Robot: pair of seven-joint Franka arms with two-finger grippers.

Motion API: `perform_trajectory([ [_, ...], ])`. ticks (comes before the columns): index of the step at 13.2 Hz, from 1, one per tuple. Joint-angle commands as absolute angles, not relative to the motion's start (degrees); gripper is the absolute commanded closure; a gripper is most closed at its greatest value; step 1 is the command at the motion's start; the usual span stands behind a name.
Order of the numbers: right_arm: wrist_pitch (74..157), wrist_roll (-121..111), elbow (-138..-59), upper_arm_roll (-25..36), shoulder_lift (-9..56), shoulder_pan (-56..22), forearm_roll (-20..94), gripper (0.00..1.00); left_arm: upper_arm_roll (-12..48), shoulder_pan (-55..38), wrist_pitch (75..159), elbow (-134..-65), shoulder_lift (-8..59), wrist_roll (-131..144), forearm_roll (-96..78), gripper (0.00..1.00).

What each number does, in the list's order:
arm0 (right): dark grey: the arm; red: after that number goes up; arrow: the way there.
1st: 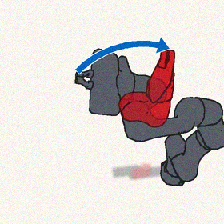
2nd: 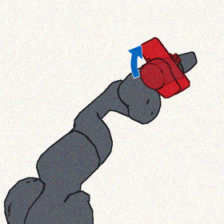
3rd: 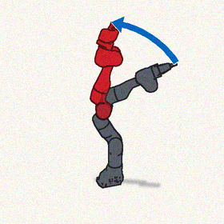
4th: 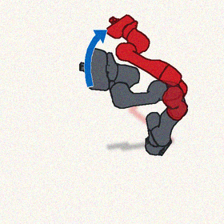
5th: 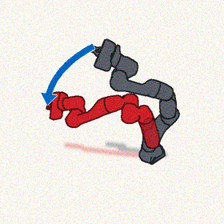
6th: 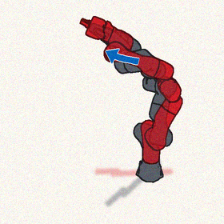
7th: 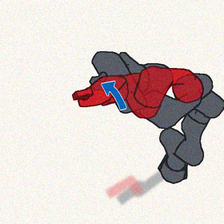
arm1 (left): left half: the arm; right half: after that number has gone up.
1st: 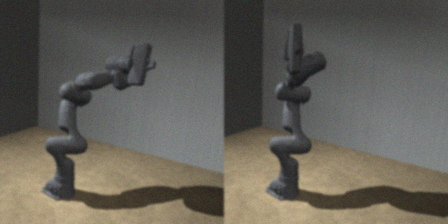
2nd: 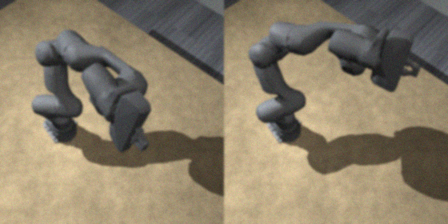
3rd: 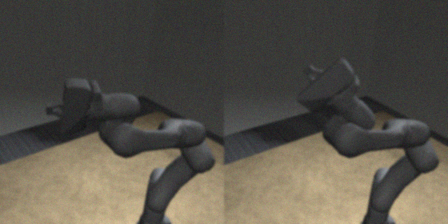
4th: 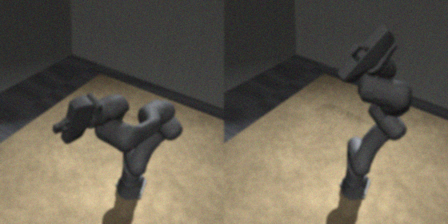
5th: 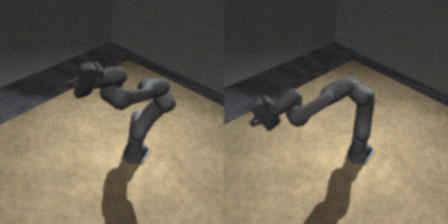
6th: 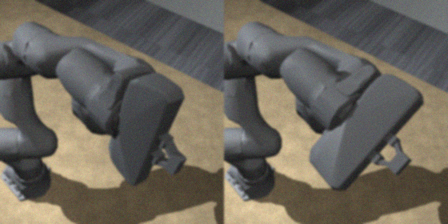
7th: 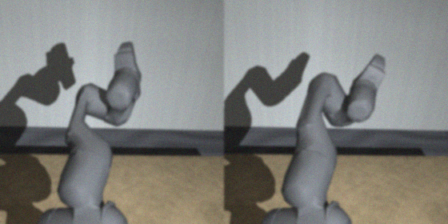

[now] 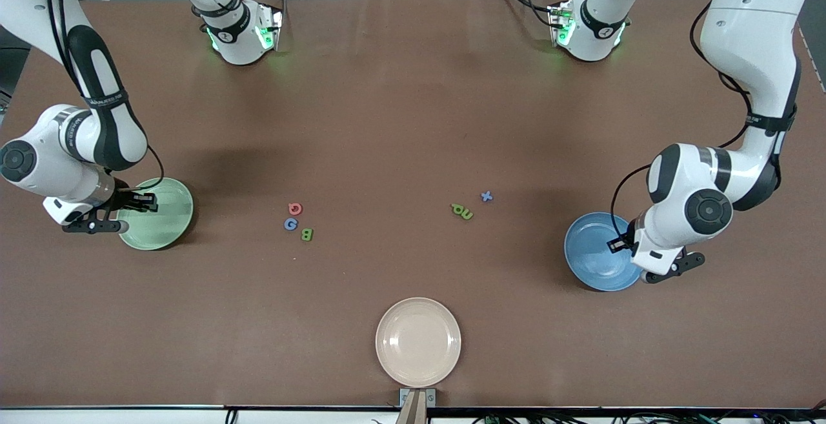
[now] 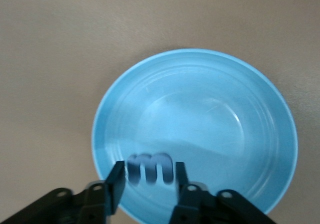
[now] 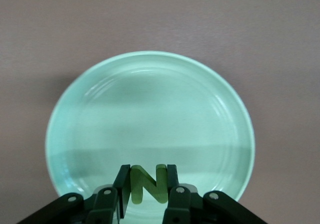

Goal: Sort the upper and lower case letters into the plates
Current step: 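Move the right gripper to the green B while the left gripper reaches the n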

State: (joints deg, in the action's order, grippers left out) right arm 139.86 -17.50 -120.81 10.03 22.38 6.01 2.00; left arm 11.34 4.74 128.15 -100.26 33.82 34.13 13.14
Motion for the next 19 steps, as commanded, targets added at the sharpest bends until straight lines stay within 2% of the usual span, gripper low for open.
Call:
perform_trajectory([
  [1,142.03,-18.02,-121.73,8.70,23.20,7.47,1.32,0.88,12.04,5.01,129.55,-100.28,34.54,35.51,13.62,0.02],
  [3,142.55,-18.02,-121.64,8.61,24.17,8.00,1.41,0.84,13.43,4.40,128.94,-100.63,33.67,36.47,13.54,0.00],
  [6,143.00,-18.02,-121.38,8.61,25.75,8.17,1.41,0.76,20.72,4.22,126.04,-100.46,32.61,43.91,13.54,0.00],
  [7,143.00,-17.93,-121.29,8.61,25.75,8.17,1.41,0.63,22.57,4.13,126.04,-100.28,32.61,48.64,13.62,0.02],
  [8,142.82,-17.93,-121.29,8.61,25.66,8.09,1.41,0.25,24.50,3.96,126.04,-100.28,32.87,51.65,13.71,0.03],
  [9,141.69,-17.58,-121.29,8.61,24.88,7.82,1.41,0.00,25.91,3.35,126.12,-100.11,33.22,53.94,13.71,0.06],
  [11,136.44,-17.14,-118.85,8.18,21.73,7.04,1.41,0.00,26.02,-0.85,126.47,-99.93,34.36,63.23,13.80,0.10],
  [14,119.50,-8.05,-108.58,8.00,20.56,-2.78,1.58,0.00,25.93,-5.97,127.00,-97.57,36.56,74.15,14.41,0.13],
  [15,117.18,-3.30,-106.63,7.91,20.83,-6.21,1.50,0.00,25.93,-7.19,127.61,-96.34,38.22,76.44,14.50,0.16],
  [17,117.60,4.10,-105.21,8.00,20.92,-14.72,1.23,0.00,25.58,-11.49,129.37,-95.19,40.86,81.71,14.33,0.18],
  [19,118.47,6.41,-101.97,7.91,25.11,-21.33,1.93,0.00,24.09,-12.92,129.90,-94.92,41.39,82.62,14.41,0.22],
])
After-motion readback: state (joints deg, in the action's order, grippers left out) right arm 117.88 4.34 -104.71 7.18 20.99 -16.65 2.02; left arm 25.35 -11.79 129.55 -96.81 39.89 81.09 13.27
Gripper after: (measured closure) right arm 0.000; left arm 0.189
